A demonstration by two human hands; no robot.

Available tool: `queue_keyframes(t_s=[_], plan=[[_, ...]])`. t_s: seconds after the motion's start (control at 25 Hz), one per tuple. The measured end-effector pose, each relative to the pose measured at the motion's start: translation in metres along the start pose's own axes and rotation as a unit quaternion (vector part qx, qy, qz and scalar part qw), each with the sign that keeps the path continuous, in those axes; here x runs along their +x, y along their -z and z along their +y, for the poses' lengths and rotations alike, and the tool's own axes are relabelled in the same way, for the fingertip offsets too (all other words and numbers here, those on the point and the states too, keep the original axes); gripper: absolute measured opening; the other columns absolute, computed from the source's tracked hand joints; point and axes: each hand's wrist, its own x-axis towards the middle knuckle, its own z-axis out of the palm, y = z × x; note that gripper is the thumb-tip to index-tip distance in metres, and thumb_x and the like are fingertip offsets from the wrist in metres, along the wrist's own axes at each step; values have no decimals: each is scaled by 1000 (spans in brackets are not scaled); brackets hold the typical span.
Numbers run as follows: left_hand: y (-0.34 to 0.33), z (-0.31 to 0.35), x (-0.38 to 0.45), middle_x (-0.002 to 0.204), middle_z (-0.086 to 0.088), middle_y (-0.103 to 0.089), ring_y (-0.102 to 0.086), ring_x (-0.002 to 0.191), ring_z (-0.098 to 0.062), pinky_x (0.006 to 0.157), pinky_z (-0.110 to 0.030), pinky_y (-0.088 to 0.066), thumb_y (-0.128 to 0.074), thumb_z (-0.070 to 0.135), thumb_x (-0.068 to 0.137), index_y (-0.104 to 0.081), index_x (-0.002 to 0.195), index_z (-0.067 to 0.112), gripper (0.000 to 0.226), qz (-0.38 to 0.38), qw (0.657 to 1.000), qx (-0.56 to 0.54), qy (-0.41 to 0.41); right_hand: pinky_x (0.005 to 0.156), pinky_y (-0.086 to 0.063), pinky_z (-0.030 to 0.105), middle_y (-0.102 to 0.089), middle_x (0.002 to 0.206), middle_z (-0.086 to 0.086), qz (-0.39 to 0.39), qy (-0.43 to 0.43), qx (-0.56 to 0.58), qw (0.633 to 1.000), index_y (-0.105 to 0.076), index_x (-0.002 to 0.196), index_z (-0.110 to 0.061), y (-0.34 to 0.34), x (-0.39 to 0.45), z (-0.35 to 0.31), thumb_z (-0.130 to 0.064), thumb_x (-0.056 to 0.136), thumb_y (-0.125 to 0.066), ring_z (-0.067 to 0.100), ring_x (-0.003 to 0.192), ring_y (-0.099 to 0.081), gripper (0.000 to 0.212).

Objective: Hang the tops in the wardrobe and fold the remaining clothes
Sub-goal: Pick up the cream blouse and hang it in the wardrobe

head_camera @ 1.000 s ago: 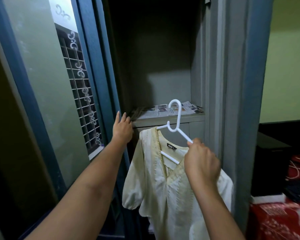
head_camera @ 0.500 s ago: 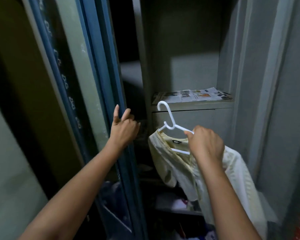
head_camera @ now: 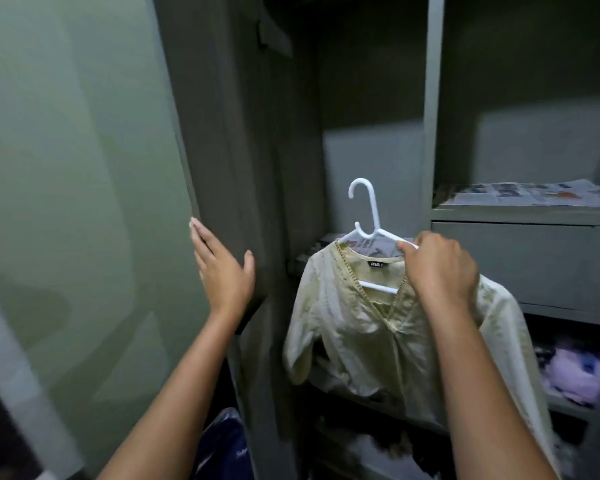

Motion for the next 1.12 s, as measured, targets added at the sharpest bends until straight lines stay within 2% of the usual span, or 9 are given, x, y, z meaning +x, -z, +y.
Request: queue_keyframes(t_s=[0.08,0.16,0.4,0.52,0.64,0.76,0.84,1.0,1.12], plan=[[13,-22,23,159,-13,1,-19,139,-42,110,-52,-23,-71,27,82,12,150,6,110,-14,996,-4,85,70,-43,35,-67,107,18,-1,16,6,1000,-64,106,-12,-8,-6,-22,-45,96,-49,37,101,-61,38],[25,-48,48,158,-17,-1,-20,139,-42,109,-55,-24,-74,30,79,14,150,8,116,-35,992,4,121,68,-40,34,-67,105,18,-2,35,10,999,-64,105,-11,-17,-13,-45,-44,96,-48,36,99,-61,38],[36,-99,91,158,-18,5,-13,142,-42,111,-56,-20,-75,30,79,22,148,9,120,-93,987,13,133,65,-36,32,-67,103,17,-5,50,8,999,-64,105,-10,-39,-23,-92,-41,98,-45,36,97,-62,37],[27,-98,94,159,-14,4,-7,145,-38,113,-55,-15,-73,32,79,13,150,7,115,-35,990,56,124,66,-36,32,-67,104,16,-6,32,18,999,-64,105,-11,-38,-21,-93,-42,97,-47,35,99,-62,36],[-9,-57,79,160,-10,3,1,146,-33,115,-57,-7,-69,32,79,7,151,6,108,3,996,84,37,67,-37,32,-67,105,14,12,-2,18,1000,-65,104,-13,-21,-9,-75,-44,96,-48,34,100,-62,36],[-56,7,69,160,-6,4,4,147,-29,114,-55,1,-65,30,82,4,152,8,100,-68,994,34,-76,65,-36,31,-67,103,12,69,-49,-5,996,-66,102,-15,19,17,-42,-47,95,-49,33,97,-61,37],[-83,55,63,160,-3,4,3,147,-26,115,-55,0,-63,30,85,1,152,11,95,-99,986,-10,-134,65,-37,31,-67,102,12,120,-72,-32,990,-67,102,-15,59,41,-19,-48,93,-51,33,96,-62,38],[-120,152,67,161,0,-1,3,148,-20,116,-51,6,-58,28,89,-5,153,14,85,-114,960,-98,-235,64,-38,31,-67,97,11,229,-106,-83,964,-67,98,-13,156,106,9,-51,91,-54,33,90,-62,41],[-144,223,85,161,2,5,8,148,-18,116,-49,9,-54,35,92,-1,153,15,83,-136,939,-138,-284,61,-37,31,-61,89,8,279,-133,-107,945,-64,96,-9,221,155,8,-51,91,-56,29,78,-56,43]])
